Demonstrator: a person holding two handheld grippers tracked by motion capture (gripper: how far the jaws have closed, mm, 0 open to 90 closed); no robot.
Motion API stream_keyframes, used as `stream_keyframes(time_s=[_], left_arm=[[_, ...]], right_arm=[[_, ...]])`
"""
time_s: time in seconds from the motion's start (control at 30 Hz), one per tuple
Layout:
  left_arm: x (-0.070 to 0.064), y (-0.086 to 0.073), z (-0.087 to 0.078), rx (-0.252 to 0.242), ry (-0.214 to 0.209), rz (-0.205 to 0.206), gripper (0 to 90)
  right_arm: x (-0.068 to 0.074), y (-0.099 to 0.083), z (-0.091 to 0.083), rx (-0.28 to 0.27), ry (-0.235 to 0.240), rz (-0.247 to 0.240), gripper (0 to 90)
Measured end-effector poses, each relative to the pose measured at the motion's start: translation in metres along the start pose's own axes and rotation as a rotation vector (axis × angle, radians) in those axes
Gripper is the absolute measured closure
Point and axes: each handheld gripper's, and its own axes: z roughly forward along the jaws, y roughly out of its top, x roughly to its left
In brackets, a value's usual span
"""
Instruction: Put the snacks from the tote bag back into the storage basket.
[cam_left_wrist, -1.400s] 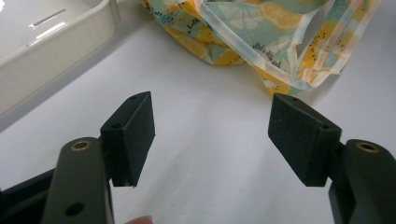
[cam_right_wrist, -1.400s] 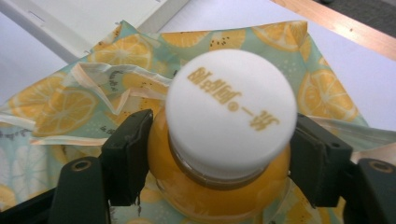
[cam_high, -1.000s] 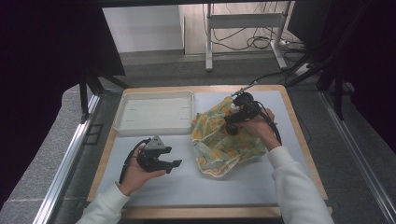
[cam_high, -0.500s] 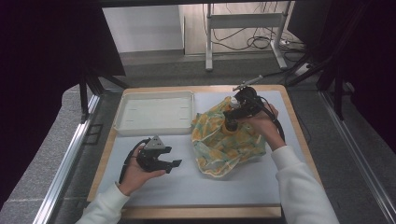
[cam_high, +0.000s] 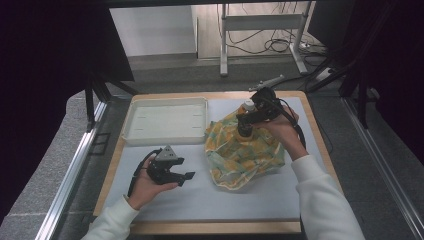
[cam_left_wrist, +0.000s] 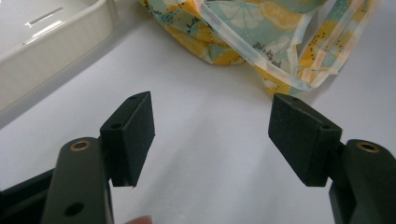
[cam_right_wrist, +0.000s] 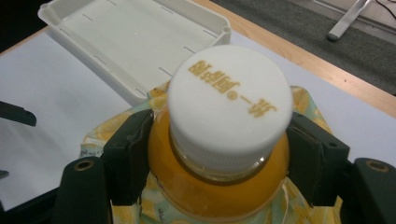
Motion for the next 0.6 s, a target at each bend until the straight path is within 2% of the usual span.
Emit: stream_keyframes(time_s=[0.6], left_arm=[[0.001,0.0,0.001,0.003,-0.007,-0.002,31.5]], right_arm=[[0.022,0.021,-0.004,-0.051,0.042,-0.045,30.1]])
